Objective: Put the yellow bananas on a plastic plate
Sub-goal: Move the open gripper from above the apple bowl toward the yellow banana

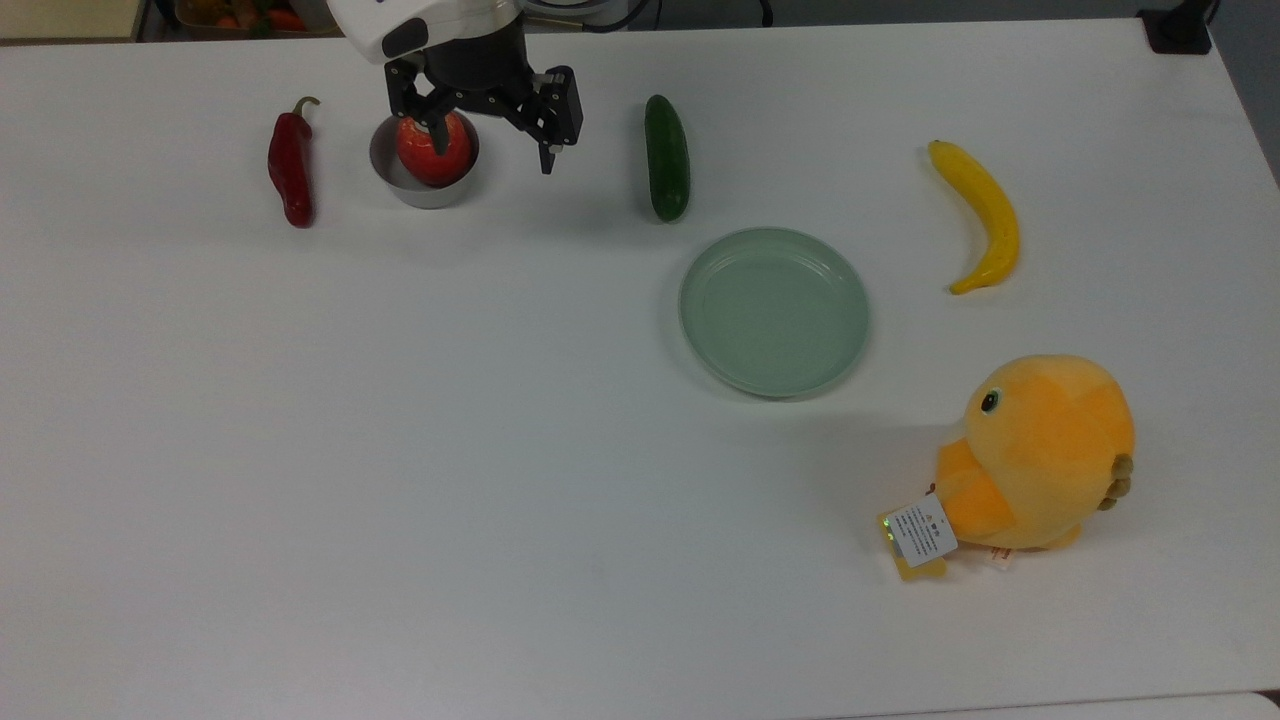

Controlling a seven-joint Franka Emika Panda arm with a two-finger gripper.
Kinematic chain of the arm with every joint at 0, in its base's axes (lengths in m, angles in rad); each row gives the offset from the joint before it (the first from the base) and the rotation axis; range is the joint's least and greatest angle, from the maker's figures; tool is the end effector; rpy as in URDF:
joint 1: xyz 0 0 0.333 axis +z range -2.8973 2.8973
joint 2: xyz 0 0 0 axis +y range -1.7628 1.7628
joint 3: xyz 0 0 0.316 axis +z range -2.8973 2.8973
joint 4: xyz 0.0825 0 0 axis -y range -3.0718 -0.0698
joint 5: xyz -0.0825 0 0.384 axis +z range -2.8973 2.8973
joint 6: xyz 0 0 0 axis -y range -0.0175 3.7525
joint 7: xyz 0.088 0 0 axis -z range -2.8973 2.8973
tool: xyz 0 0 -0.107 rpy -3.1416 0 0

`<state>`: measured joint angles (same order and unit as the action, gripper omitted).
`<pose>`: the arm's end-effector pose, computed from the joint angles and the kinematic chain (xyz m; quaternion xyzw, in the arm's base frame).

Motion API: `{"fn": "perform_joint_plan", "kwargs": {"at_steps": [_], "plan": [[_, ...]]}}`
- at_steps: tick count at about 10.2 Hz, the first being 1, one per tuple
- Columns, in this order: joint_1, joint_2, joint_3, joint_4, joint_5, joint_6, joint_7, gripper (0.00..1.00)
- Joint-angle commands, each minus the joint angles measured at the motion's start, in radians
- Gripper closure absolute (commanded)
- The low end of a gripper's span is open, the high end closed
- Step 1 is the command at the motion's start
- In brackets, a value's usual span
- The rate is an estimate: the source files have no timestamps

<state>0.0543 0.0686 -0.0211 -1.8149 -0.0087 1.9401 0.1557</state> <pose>0.5883 0.0192 0.5011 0.9978 -0.0597 0.0286 0.0021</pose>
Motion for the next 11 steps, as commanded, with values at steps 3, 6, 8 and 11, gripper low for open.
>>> {"fn": "perform_joint_plan", "kwargs": {"at_steps": [3, 6, 8, 11], "plan": [[-0.013, -0.004, 0.006, 0.003, 0.003, -0.009, -0.067, 0.0], [-0.016, -0.027, 0.006, -0.036, 0.003, 0.0, -0.071, 0.0], [-0.013, -0.053, 0.006, -0.072, 0.003, 0.003, -0.071, 0.0], [0.022, -0.128, 0.006, -0.151, 0.003, 0.008, -0.071, 0.0]]}}
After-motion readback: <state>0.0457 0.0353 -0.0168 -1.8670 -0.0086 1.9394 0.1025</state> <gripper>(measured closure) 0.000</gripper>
